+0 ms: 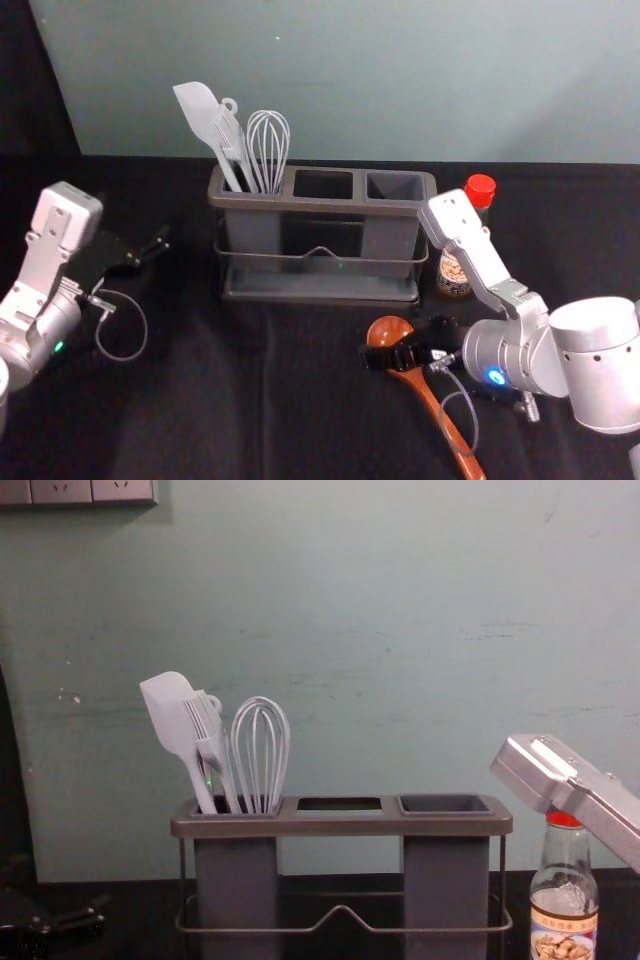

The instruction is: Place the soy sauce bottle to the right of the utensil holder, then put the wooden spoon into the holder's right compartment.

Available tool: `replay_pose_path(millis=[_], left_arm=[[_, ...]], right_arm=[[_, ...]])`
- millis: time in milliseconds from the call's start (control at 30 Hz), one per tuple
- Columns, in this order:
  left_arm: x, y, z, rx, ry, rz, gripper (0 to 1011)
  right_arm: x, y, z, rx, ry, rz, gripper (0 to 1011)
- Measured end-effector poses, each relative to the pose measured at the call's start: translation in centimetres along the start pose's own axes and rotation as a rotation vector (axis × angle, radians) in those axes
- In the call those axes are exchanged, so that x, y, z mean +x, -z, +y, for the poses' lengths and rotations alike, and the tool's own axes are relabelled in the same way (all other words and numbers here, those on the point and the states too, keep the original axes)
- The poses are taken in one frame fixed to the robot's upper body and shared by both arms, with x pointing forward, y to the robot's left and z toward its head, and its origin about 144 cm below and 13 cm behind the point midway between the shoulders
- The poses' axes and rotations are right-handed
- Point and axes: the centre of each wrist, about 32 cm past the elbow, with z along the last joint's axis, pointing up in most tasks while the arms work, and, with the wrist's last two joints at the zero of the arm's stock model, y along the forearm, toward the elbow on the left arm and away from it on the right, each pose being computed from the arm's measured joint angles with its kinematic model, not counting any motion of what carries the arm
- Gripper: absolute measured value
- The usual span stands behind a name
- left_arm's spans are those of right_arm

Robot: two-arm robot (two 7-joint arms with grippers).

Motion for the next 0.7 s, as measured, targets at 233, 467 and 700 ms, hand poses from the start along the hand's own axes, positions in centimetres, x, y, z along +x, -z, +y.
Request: replay_pose_path(millis=[233, 467, 700], left_arm=[[0.0, 0.0, 0.0, 0.0, 0.0, 0.0, 1005], [0.0, 0.0, 0.0, 0.0, 0.0, 0.0, 1005], [0.0, 0.0, 0.0, 0.0, 0.0, 0.0, 1005]], right_arm=[[0.01, -0.04, 0.33, 0.003, 0.002, -0.014, 1000], [0.04, 0.06, 0.65, 0.001, 0.004, -0.022, 1002], [0.02, 0.16, 0.95, -0.002, 0.012, -0.048, 1000]])
